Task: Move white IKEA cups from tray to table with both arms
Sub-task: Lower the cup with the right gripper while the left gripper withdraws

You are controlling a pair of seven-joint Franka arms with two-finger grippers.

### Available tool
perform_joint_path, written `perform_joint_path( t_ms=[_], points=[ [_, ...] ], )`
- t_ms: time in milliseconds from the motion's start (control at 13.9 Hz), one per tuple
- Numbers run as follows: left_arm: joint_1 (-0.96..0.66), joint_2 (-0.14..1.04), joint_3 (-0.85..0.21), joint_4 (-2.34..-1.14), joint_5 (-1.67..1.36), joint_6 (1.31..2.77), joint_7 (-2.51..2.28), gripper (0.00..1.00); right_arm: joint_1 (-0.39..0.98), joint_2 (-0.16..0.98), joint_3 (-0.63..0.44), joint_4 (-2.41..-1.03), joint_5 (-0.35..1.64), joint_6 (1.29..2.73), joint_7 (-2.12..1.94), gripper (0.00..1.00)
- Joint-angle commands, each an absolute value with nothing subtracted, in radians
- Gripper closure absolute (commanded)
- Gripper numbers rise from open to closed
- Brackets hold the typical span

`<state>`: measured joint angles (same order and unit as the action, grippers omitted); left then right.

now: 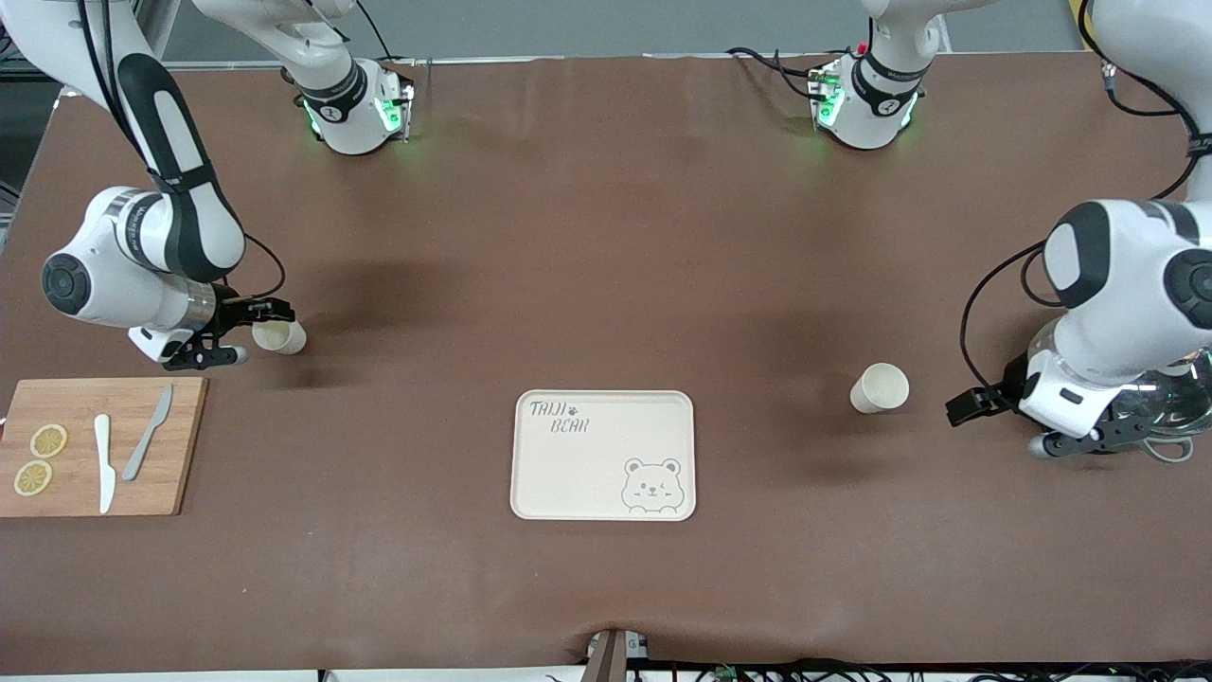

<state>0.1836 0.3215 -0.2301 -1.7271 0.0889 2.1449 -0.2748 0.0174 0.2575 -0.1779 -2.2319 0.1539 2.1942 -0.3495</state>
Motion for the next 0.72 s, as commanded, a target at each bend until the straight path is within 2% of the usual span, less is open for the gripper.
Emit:
perform_joint_path(
  t_ms=[0,215,287,359,430,646],
  points=[
    [0.187,0.281,-0.227,-1.643,0.081,2.009,-0.265,0.00,-0.006,0.252,-0.156,-2.249,0.150,2.215,-0.367,1.00],
    [0.189,0.275,-0.224,-1.508,0.083,1.840,-0.265,0.00,-0.005,0.270,-0.156,-2.247,0.150,2.223,-0.376,1.00],
    [0.193,0.270,-0.224,-1.471,0.083,1.795,-0.265,0.00,-0.005,0.273,-0.156,-2.246,0.150,2.223,-0.376,0.92],
    [0.198,0.258,-0.225,-1.447,0.083,1.755,-0.264,0.00,-0.005,0.276,-0.156,-2.246,0.150,2.223,-0.377,0.91],
    [0.199,0.244,-0.225,-1.434,0.083,1.734,-0.264,0.00,-0.003,0.275,-0.156,-2.244,0.150,2.223,-0.377,0.86],
    [0.212,0.183,-0.225,-1.434,0.083,1.700,-0.256,0.00,-0.003,0.272,-0.156,-2.237,0.150,2.212,-0.376,0.44]
  ],
)
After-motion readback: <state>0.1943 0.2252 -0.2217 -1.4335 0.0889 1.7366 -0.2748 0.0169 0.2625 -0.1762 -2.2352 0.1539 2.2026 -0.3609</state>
